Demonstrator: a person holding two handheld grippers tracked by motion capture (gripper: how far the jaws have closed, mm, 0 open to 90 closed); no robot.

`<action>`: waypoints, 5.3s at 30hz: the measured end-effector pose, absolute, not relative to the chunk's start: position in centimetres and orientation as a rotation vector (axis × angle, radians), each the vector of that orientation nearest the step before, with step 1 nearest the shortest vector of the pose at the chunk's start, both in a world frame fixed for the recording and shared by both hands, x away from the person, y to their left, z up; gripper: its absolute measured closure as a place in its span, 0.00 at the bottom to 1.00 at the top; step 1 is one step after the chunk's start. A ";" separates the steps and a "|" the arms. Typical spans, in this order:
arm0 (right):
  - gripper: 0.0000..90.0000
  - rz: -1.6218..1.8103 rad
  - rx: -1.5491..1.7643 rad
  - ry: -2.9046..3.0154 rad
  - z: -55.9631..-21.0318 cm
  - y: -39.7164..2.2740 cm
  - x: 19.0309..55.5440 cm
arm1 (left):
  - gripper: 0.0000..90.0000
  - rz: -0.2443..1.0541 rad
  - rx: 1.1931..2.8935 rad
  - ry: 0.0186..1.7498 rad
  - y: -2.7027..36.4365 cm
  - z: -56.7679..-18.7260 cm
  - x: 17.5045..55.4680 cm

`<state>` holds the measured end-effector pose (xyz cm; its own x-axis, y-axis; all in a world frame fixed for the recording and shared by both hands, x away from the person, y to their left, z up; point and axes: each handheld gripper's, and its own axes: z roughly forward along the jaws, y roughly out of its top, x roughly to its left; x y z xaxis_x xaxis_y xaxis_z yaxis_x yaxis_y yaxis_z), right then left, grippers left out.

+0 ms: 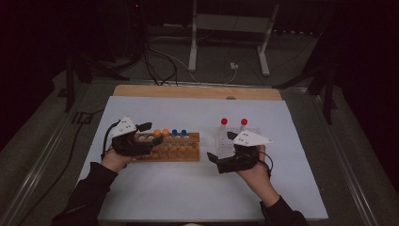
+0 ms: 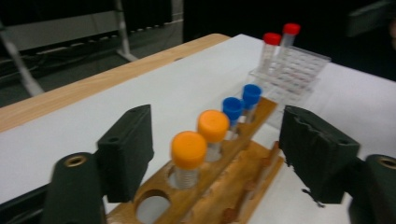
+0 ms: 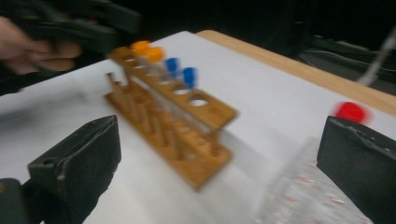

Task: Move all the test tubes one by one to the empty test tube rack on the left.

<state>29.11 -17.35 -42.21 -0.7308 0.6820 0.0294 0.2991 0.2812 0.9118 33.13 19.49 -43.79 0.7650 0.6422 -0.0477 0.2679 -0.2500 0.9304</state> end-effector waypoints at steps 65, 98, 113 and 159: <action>0.80 1.061 1.389 2.044 -46.4 -23.8 37.9 | 0.05 0.357 1.816 0.673 19.9 -43.4 32.3; 0.83 1.146 1.235 1.932 -41.7 -25.1 35.3 | 0.05 0.343 1.825 0.653 19.7 -43.2 32.1; 0.83 1.248 1.123 2.061 -40.2 -22.4 33.4 | 0.05 0.330 1.831 0.637 19.5 -42.9 31.9; 0.83 1.289 0.765 2.506 -43.8 -11.7 28.9 | 0.13 0.165 1.889 0.439 14.5 -42.2 29.4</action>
<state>28.87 -11.73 -43.83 -0.8400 0.5411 0.0396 0.3469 0.4797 0.8060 29.39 14.48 -42.17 0.9207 0.3779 -0.0973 0.2201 -0.2971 0.9291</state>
